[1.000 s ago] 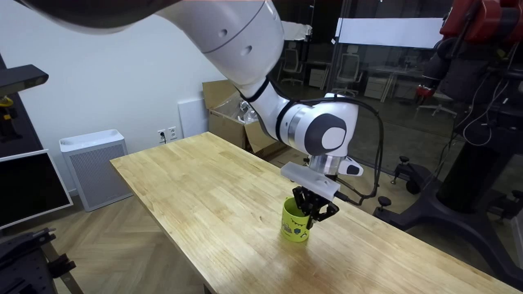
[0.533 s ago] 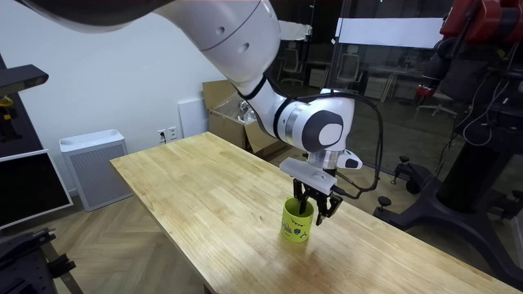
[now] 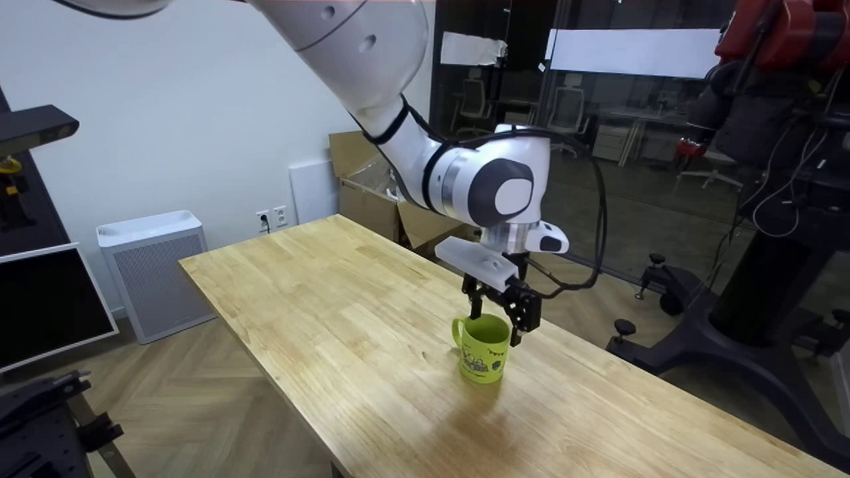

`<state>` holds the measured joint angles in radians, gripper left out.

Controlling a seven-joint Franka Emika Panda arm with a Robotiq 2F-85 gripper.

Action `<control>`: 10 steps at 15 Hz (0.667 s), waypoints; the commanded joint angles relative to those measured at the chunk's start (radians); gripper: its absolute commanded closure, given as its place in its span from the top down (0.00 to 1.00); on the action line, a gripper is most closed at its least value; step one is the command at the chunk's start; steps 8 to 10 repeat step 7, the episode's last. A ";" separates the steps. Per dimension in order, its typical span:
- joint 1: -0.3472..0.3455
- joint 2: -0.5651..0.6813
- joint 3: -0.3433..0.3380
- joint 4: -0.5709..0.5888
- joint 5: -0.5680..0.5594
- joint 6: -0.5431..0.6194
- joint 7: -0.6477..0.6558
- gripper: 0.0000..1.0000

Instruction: Move the mug cup to the right

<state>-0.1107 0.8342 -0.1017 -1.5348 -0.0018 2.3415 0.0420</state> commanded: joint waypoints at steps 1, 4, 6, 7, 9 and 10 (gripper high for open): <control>0.060 -0.149 -0.009 -0.170 0.002 0.036 0.103 1.00; 0.095 -0.245 -0.003 -0.272 0.014 0.070 0.163 1.00; 0.079 -0.168 0.005 -0.176 0.000 0.039 0.110 1.00; 0.081 -0.171 0.006 -0.177 0.000 0.038 0.109 1.00; 0.081 -0.171 0.006 -0.177 0.000 0.038 0.109 1.00; 0.081 -0.171 0.006 -0.177 0.000 0.038 0.109 1.00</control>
